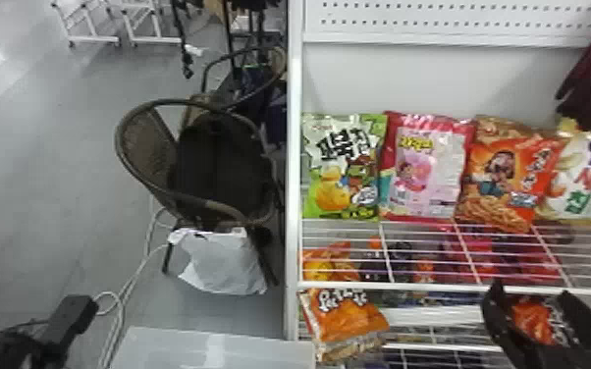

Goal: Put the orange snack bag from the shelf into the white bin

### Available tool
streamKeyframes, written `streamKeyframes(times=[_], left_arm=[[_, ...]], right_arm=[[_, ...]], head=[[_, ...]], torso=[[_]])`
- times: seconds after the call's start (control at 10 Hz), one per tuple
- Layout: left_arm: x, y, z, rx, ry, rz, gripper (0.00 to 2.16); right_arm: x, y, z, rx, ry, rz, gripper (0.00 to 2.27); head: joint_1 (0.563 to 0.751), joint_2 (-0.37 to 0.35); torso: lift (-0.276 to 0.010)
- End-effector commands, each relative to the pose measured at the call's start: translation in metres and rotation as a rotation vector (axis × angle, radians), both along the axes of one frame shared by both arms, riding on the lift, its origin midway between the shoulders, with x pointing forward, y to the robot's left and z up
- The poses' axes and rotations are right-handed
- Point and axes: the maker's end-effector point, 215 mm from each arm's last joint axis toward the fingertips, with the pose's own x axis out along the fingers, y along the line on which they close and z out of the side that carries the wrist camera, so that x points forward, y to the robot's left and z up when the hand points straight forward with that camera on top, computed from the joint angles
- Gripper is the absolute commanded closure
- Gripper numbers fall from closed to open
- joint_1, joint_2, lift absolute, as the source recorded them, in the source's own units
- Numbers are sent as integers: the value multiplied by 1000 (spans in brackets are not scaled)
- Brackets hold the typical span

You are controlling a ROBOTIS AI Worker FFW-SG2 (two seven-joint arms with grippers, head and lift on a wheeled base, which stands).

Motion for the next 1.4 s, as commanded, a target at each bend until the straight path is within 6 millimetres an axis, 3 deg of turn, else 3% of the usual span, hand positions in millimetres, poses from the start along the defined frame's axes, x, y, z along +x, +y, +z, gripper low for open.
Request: streamKeyframes(times=[0.0, 0.7, 0.9, 1.3], left_arm=[[-2, -2, -2, 1, 5, -2, 2135], [0, -5, -4, 3, 9, -2, 2135], [0, -5, -4, 3, 8, -4, 2135], [-2, -8, -5, -4, 12, -4, 2135]], right_arm=[[0, 0, 1, 2, -3, 0, 97], [3, -3, 11, -6, -25, -5, 73], [18, -5, 25, -11, -48, -4, 73], [61, -7, 22, -16, 42, -2, 76]], head=[[695, -6], [695, -20], [695, -21], [695, -24]], torso=[[1], [1], [1], [1]])
